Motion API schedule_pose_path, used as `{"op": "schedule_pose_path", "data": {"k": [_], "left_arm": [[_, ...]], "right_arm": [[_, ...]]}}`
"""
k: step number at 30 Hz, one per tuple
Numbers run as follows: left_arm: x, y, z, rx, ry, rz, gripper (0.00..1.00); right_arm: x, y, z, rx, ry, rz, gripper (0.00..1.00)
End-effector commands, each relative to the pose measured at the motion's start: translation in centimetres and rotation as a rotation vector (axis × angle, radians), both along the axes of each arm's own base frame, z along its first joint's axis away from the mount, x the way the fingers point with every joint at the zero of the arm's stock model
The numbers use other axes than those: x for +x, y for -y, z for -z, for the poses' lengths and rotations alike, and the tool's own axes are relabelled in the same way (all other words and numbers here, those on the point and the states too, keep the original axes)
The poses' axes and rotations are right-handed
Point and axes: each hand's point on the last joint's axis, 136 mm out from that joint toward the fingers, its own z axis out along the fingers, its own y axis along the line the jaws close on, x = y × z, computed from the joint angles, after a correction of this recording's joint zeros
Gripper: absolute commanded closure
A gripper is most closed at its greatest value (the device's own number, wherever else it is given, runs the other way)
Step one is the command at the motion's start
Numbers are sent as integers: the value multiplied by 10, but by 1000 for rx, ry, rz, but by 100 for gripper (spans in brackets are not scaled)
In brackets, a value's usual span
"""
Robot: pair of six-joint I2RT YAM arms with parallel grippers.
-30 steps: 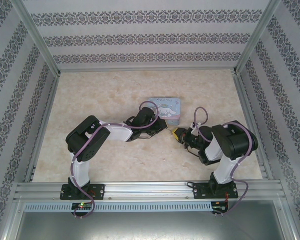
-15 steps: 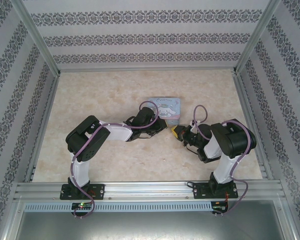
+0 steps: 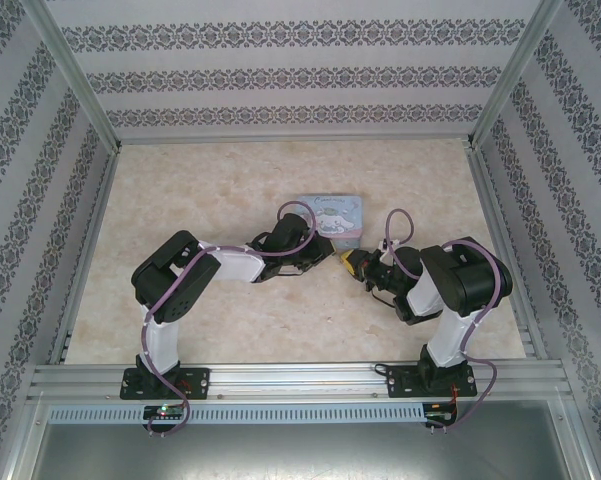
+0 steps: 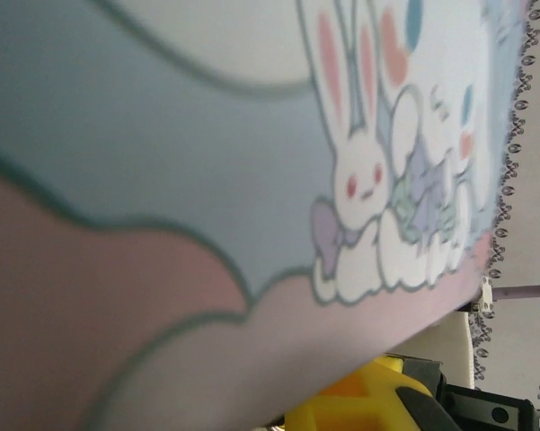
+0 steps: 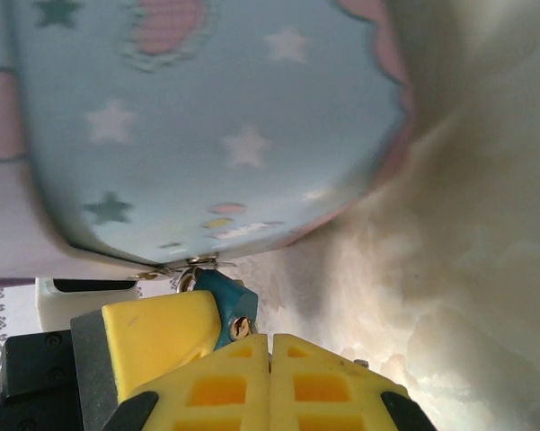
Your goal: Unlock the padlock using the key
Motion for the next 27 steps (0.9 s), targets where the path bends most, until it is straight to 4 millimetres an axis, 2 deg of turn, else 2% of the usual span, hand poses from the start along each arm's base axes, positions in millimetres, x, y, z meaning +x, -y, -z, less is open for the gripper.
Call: {"op": "schedule_pose_path", "data": {"k": [1, 16, 27], "left_arm": [[-4, 5, -13, -59, -1, 19, 100], [-3, 6, -13, -96, -6, 2, 100], [2, 15, -34, -260, -23, -45, 100]], "right_arm": [[10, -5, -13, 21, 52, 5, 100], [14, -6, -20, 39, 58, 18, 100], [23, -6, -33, 59, 87, 44, 100]]}}
